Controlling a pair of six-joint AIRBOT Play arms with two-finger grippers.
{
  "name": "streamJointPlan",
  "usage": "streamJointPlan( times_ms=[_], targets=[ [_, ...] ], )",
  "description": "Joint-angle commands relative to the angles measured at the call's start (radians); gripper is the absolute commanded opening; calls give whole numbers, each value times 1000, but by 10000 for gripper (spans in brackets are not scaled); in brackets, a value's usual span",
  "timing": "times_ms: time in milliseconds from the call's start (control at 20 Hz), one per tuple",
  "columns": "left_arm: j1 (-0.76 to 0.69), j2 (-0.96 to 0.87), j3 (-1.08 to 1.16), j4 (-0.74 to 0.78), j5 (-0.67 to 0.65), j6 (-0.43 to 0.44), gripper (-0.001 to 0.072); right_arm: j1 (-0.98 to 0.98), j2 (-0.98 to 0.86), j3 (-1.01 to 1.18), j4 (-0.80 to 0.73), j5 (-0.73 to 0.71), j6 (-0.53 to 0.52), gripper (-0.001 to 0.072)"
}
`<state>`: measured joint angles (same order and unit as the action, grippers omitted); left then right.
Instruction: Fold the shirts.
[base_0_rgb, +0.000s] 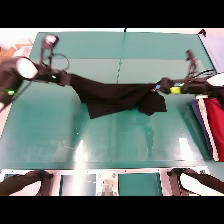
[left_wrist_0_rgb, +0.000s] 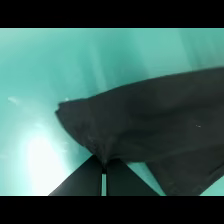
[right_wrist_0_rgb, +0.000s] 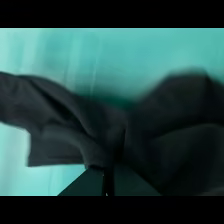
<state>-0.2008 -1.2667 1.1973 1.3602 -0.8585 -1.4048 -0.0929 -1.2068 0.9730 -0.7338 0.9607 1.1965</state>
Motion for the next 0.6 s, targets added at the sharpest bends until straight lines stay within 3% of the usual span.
streamJointPlan(
  times_ms=[0,50,150,200,400,550],
  targets=[
    [-1,-148,-58,-86,68,30,20,34,-166,-28,0,-78,-8,22],
    [-1,-168,-58,-86,65,30,20,21,-183,-15,-2,-76,-8,32],
    [-1,-181,-58,-84,53,32,20,-43,-183,36,-4,-16,-8,377],
    [-1,-180,-57,-82,52,46,20,-97,-181,84,-4,61,-3,434],
    [-1,-181,-58,-82,26,52,20,-284,-143,194,-4,352,46,429],
    [-1,-181,-58,-82,20,53,20,-312,-62,66,-9,398,45,403]
  ],
)
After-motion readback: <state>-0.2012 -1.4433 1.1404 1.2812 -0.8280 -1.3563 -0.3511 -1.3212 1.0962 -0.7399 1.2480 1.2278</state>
